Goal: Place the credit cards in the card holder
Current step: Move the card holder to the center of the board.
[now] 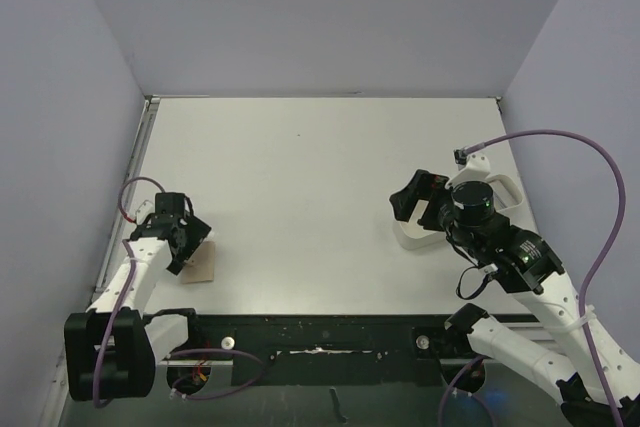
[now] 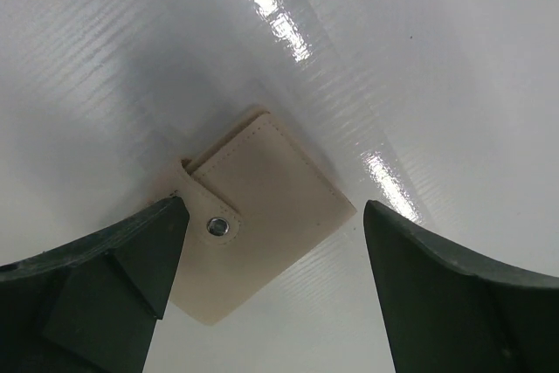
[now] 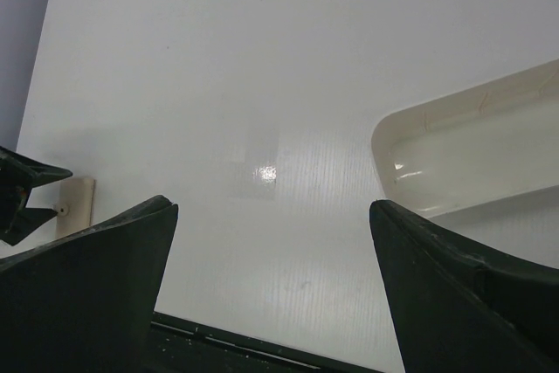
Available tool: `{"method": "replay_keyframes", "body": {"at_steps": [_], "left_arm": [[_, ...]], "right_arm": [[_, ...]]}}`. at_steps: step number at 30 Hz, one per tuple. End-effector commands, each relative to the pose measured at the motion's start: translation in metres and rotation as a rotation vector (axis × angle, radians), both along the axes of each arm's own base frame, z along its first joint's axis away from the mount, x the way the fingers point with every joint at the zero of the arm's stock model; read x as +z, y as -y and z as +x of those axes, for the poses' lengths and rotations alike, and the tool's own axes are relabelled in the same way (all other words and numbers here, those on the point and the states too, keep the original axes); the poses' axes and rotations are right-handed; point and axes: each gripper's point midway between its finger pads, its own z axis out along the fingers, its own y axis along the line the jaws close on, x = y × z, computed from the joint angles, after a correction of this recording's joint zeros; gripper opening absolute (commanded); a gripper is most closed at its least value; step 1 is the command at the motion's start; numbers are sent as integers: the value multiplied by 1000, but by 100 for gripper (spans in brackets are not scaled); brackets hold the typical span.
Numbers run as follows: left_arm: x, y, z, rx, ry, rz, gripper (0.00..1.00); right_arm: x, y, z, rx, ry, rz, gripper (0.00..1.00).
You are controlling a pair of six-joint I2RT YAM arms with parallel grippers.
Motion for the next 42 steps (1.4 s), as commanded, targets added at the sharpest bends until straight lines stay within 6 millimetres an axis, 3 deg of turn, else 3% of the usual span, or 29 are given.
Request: {"method": "replay_keyframes", "body": {"at_steps": [1, 8, 17, 24, 32, 34, 38, 42], "left_arm": [[-5, 15, 19, -23, 63, -86, 82], [-12, 41, 19, -66, 76, -187, 82], [-16, 101, 7, -95, 112, -363, 81], [-5, 166, 6, -199, 119, -461, 78], [20, 234, 4, -353, 137, -513, 78], [26, 241, 5, -421, 135, -493, 77], [36, 233, 7, -547, 131, -377, 74], [37, 207, 1, -607, 84, -226, 66]], "right_arm": [[16, 4, 3, -30, 41, 28, 98], [7, 2, 4, -31, 4, 13, 98], [2, 3, 2, -48, -21, 21, 98], [-2, 2, 2, -53, -41, 23, 98], [-12, -7, -2, -47, -97, 74, 99], [-16, -13, -3, -38, -119, 105, 98], [-28, -38, -5, 20, -175, 200, 88], [-43, -63, -4, 65, -226, 300, 67]]}}
